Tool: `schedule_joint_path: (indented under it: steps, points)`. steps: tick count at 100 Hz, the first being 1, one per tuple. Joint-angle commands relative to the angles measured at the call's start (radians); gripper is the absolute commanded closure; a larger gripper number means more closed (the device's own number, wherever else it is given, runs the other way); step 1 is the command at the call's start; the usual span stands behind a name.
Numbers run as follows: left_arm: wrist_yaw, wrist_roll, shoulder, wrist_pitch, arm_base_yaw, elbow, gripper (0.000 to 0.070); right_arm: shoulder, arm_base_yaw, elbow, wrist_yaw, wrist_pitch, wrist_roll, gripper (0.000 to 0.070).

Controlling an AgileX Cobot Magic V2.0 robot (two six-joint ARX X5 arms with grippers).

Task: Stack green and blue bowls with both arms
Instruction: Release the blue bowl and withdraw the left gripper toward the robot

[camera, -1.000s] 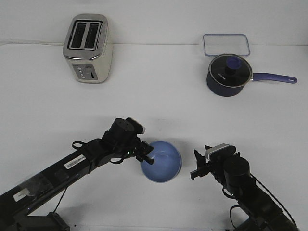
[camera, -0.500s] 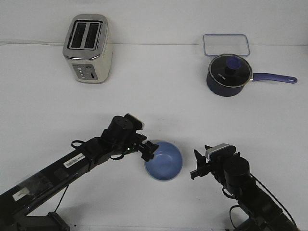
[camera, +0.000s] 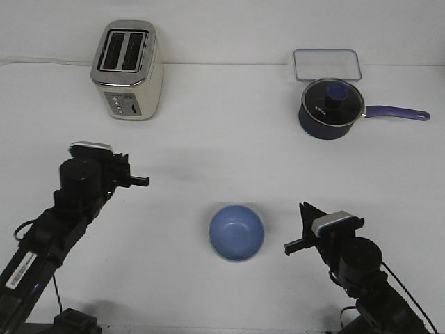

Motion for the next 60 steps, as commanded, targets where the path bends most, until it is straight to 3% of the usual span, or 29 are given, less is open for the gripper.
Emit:
schedule_joint_path:
  steps: [1, 19, 34, 60]
  points:
    - [-0.002, 0.041, -0.048, 0.003, 0.028, -0.032, 0.0687, -0.053, 0.006, 0.003, 0.02, -0.004, -0.035, 0.07]
    - [0.002, 0.087, -0.304, 0.205, 0.087, -0.282, 0.0687, -0.235, 0.006, -0.045, 0.048, -0.03, -0.089, 0.07]
    - [0.024, 0.089, -0.52, 0.39, 0.101, -0.515, 0.0688, -0.341, 0.006, -0.097, 0.069, -0.026, -0.077, 0.07]
    - [0.024, 0.045, -0.679, 0.377, 0.103, -0.584, 0.0686, -0.369, 0.006, -0.098, 0.124, -0.01, -0.081, 0.07]
